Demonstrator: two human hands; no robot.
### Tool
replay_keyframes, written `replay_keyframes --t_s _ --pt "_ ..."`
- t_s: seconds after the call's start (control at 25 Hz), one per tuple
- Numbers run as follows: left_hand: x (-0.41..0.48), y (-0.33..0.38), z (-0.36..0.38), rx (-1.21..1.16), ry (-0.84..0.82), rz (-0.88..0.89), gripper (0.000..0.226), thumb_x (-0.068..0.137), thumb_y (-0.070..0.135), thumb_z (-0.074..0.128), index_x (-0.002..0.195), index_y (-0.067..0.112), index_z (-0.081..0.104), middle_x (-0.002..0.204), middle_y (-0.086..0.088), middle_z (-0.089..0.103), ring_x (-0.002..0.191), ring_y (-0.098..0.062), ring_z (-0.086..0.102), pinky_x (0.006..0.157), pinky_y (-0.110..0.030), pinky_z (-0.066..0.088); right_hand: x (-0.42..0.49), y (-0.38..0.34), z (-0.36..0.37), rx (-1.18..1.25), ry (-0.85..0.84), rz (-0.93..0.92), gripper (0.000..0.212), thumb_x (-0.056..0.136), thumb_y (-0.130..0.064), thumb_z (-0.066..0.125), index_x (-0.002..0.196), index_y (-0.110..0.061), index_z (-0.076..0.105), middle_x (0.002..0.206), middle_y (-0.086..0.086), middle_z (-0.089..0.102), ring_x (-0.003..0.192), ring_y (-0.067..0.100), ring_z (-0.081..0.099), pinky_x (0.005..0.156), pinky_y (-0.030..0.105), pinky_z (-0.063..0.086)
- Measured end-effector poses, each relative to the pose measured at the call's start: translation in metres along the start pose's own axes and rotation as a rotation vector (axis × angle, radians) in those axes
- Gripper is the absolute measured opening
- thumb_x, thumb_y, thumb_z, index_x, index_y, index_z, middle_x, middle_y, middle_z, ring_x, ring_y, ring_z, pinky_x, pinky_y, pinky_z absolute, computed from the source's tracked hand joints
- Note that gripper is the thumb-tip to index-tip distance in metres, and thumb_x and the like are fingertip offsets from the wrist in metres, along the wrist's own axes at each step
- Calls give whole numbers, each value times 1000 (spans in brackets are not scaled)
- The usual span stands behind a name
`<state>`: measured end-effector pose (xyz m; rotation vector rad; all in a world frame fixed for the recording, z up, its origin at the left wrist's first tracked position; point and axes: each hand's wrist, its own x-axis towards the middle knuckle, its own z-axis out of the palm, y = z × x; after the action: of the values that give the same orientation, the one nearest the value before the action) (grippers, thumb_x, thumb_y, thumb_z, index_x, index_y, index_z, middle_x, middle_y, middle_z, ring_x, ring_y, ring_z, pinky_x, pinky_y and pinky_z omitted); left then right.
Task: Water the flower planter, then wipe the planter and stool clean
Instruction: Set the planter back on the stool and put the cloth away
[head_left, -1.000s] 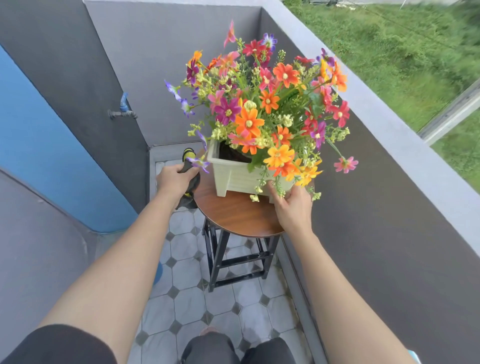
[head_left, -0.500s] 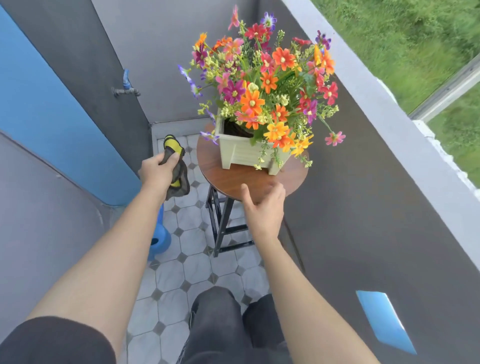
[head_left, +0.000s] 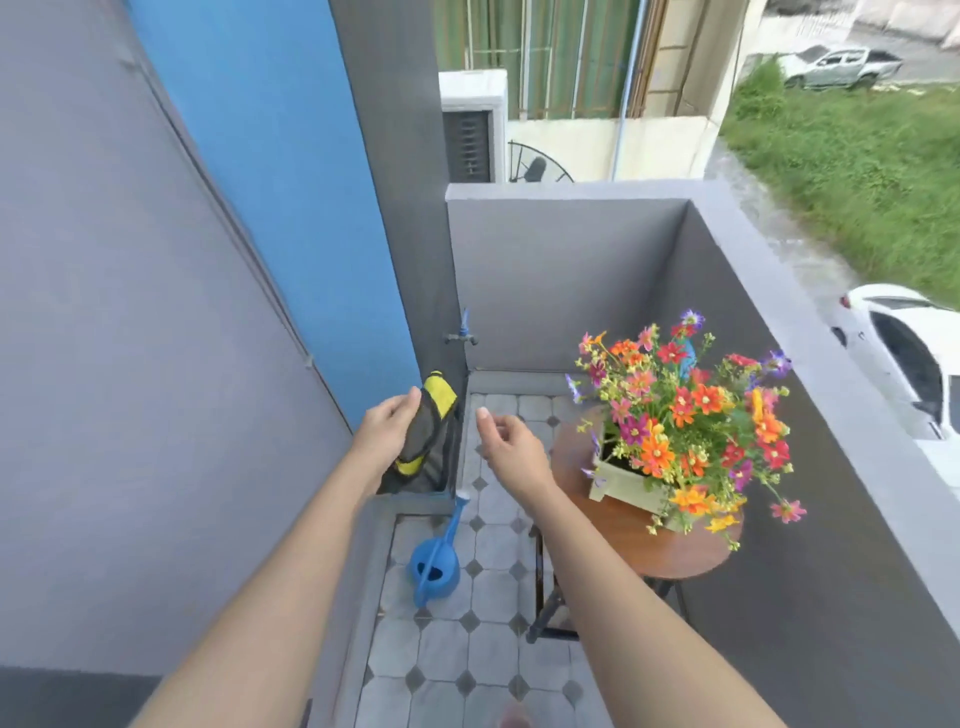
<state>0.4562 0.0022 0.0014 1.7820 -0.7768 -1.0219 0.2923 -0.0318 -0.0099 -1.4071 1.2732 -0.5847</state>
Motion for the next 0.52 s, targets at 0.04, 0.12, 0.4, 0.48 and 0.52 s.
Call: replay_keyframes --t_s 0.04,0.12,0.4,0.48,0.52 --pt "-1 20 -5 -2 6 39 40 85 56 52 101 22 66 105 0 69 100 -19 63 93 -38 48 5 -19 0 78 -54 -11 38 93 -57 44 96 -21 55 97 -4 59 86 14 63 84 31 49" --pt "-3 69 -6 20 10 135 24 92 45 50 88 23 60 94 -1 66 90 -20 61 81 -33 46 13 -58 -10 192 -89 -73 39 93 -56 43 95 -20 58 94 -2 60 71 8 62 80 30 50" --pt "-24 244 85 55 -293 569 29 94 11 39 98 17 67 99 3 66 94 -6 60 83 -17 43 -5 -141 -150 513 170 -296 45 98 -49 42 105 -9 62 94 6 67 73 15 63 68 25 53" --pt "-48 284 138 187 -446 721 32 92 11 40 99 18 71 97 10 67 92 1 59 81 -11 43 -30 -141 -207 688 253 -331 50 96 -54 39 109 -12 63 97 3 70 78 17 69 72 27 56" --pt "-61 300 166 275 -498 810 32 90 12 43 101 21 72 101 10 68 95 -1 59 84 -14 44 -45 -136 -234 781 300 -351 51 95 -56 38 111 -14 62 100 3 70 83 19 69 76 30 57"
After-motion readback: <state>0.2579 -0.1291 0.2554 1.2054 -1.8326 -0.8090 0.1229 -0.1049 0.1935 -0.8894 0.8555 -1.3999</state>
